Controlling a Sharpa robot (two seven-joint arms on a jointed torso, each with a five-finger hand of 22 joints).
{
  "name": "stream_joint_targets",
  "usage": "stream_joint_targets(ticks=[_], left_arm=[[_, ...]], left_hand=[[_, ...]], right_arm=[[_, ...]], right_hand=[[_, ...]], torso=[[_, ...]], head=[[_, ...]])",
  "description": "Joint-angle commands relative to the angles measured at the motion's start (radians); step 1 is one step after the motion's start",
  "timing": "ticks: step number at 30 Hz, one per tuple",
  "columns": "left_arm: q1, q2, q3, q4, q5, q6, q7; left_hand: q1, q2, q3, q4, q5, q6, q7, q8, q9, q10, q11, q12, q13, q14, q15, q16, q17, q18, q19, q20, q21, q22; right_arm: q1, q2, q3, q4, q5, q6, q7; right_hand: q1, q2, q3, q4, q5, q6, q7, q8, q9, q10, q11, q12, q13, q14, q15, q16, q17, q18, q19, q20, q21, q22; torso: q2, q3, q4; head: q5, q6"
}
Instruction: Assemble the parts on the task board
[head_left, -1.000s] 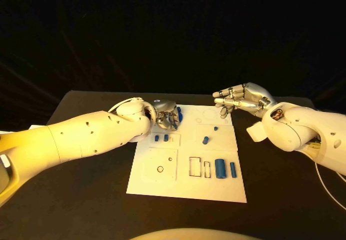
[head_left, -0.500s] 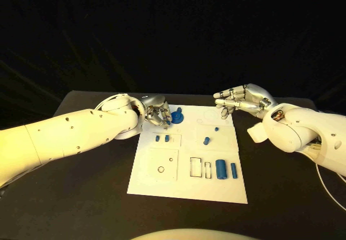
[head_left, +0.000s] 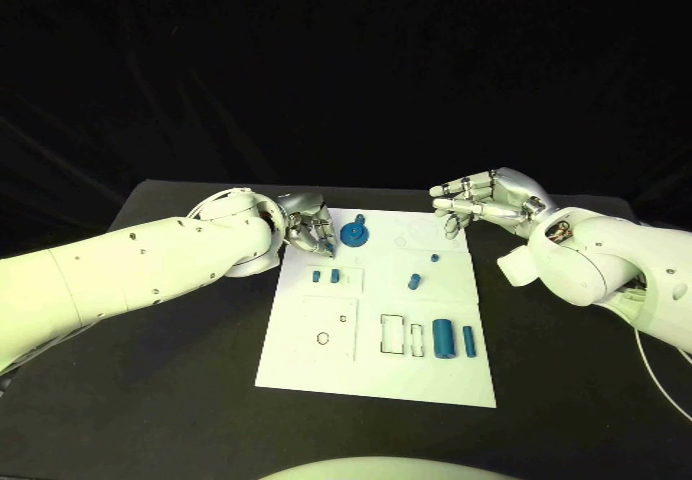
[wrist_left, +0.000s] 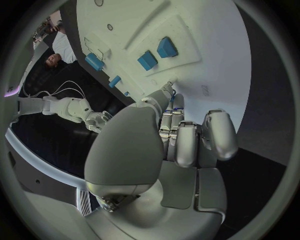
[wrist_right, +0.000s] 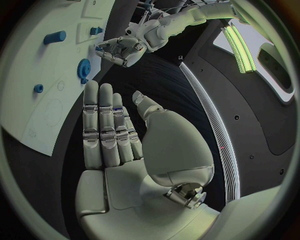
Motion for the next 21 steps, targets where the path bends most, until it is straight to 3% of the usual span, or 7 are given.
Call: stream_joint_targets(ticks=[1, 21], left_arm=[[-0.001, 0.003, 0.0, -0.001, -0.005, 0.037, -0.009], [-0.004, 0.013, -0.002, -0.002, -0.019, 0.061, -0.01]], left_hand=[[-0.011, 0.002, 0.007, -0.001, -0.004, 0.006, -0.003, -0.005, 0.001, 0.001, 0.005, -0.004, -0.001, 0.038, -0.003, -0.003, -0.002, -0.012, -0.005, -0.001, -0.003, 0.001], [-0.016, 0.0, 0.01, -0.002, -0.004, 0.007, -0.004, -0.007, 0.001, 0.003, 0.005, -0.006, 0.0, 0.038, -0.003, -0.004, -0.004, -0.012, -0.007, -0.001, -0.005, -0.001]], right_arm=[[-0.001, 0.001, 0.0, 0.001, -0.001, 0.017, 0.009], [-0.001, 0.001, 0.0, 0.001, -0.002, 0.018, 0.009]], right_hand=[[-0.002, 0.01, -0.006, 0.001, 0.004, -0.005, 0.002, 0.002, 0.0, -0.006, -0.001, 0.007, -0.002, -0.008, 0.0, 0.003, -0.001, 0.004, -0.006, -0.002, -0.006, -0.002], [-0.002, 0.01, -0.006, 0.001, 0.004, -0.005, 0.002, 0.002, 0.0, -0.006, -0.001, 0.007, -0.002, -0.008, 0.0, 0.003, -0.001, 0.004, -0.006, -0.002, -0.006, -0.002]], torso=[[0.0, -0.0001, 0.0002], [0.001, 0.0008, -0.0015]], head=[[0.001, 0.001], [0.002, -0.005]])
